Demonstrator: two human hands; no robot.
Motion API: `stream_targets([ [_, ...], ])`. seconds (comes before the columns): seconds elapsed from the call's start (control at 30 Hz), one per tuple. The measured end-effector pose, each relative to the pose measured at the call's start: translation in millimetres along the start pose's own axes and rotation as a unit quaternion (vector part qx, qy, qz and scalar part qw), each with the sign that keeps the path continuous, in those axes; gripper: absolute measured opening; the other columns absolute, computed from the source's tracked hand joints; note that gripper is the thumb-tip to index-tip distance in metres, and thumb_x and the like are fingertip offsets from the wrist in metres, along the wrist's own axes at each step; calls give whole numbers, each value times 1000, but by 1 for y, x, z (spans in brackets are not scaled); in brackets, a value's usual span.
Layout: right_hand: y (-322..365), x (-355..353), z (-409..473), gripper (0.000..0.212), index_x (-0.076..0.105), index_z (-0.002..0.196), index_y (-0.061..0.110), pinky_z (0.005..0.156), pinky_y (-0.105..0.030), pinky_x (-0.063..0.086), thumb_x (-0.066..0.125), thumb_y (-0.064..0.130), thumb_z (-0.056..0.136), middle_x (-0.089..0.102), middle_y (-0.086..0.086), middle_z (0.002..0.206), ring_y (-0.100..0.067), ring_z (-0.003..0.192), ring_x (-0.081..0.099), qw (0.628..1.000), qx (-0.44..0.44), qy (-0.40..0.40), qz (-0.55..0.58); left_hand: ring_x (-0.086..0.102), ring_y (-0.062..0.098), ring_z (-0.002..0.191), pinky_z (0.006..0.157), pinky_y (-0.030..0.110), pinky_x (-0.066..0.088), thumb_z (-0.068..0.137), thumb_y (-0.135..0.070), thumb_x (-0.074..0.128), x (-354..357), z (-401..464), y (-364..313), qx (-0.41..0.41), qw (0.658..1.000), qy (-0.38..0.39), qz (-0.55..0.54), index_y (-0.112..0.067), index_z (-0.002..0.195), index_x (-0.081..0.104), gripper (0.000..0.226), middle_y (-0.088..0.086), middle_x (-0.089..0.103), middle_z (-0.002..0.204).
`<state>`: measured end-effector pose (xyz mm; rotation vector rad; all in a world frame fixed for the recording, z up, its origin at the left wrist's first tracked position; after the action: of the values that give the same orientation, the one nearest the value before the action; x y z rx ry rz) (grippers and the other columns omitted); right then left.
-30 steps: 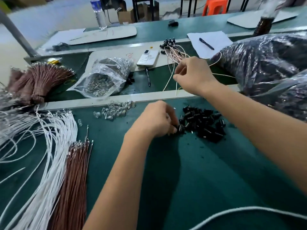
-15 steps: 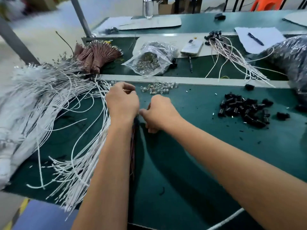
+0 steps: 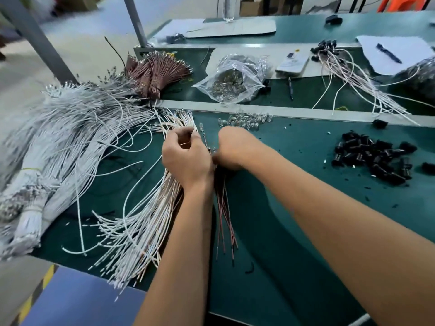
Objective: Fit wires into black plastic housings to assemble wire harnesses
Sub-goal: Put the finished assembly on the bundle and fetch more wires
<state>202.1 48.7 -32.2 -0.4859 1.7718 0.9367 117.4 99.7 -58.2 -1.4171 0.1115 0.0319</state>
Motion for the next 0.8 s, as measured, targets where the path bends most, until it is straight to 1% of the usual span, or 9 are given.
stream_targets([
  [0.07,-15,-9,3,31,51,69,9,52,-25,39,61,23,95,58,-9,68,-26,61,54,996,11,8,93,67,23,88,88,40,53,86,-8,68,0,1,-1,16,1000,-7,2,-11,92,73,9,7,72,92],
  [0.13,-31,-18,1,23,57,79,3,41,-21,39,54,14,99,68,-15,71,-17,46,54,959,42,15,279,68,18,83,84,38,55,87,-10,69,2,3,-7,33,999,15,1,-14,90,71,5,4,72,88],
  [0.23,-56,-37,-6,20,56,83,5,34,-18,34,51,0,102,66,-14,69,-8,39,48,874,44,-45,482,70,15,73,69,31,58,91,-9,71,14,-1,-19,7,986,167,-22,-16,86,67,9,6,74,83],
  [0.4,-102,-77,-26,11,59,92,5,38,-18,35,59,-2,101,67,-7,62,-9,47,49,726,16,-190,661,64,13,59,58,21,46,91,-2,71,44,-35,-46,-69,889,449,-55,-9,85,65,10,11,75,78],
  [0.5,-133,-93,-43,11,57,94,7,40,-18,34,58,-1,101,68,-7,64,-10,49,50,685,14,-258,682,60,13,55,57,19,45,90,0,71,60,-60,-55,-62,829,556,-13,-7,86,64,10,14,73,78],
  [0.6,-157,-96,-58,6,56,99,7,42,-18,35,60,3,102,69,-9,69,-10,51,51,677,17,-300,672,57,12,53,59,20,44,90,3,69,76,-83,-61,-85,792,604,-14,-6,89,63,11,13,70,75],
  [0.67,-170,-91,-68,8,59,99,8,44,-20,40,62,13,104,70,-12,81,-12,53,54,702,39,-310,640,56,11,52,60,21,44,91,4,67,85,-94,-61,-118,789,603,-35,-6,89,62,11,12,68,73],
  [0.73,-180,-81,-80,18,63,94,9,44,-23,42,63,25,104,67,-11,84,-12,53,56,768,82,-304,557,58,11,52,61,19,46,92,4,65,93,-98,-59,-165,796,578,-78,-7,86,62,13,11,67,73],
  [0.8,-186,-65,-92,26,67,86,10,40,-21,38,66,31,102,62,-6,74,-10,47,52,843,100,-236,474,60,11,54,58,17,49,93,4,63,98,-98,-54,-191,807,546,-116,-8,83,61,15,10,67,73],
])
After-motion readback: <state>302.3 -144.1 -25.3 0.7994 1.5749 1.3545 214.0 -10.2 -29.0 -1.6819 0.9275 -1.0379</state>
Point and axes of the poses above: each hand's wrist, its own z-axis towards the middle knuckle, its own x-axis out of the palm, y = z × x, the point moved 1 cm from there along z, towards the middle knuckle
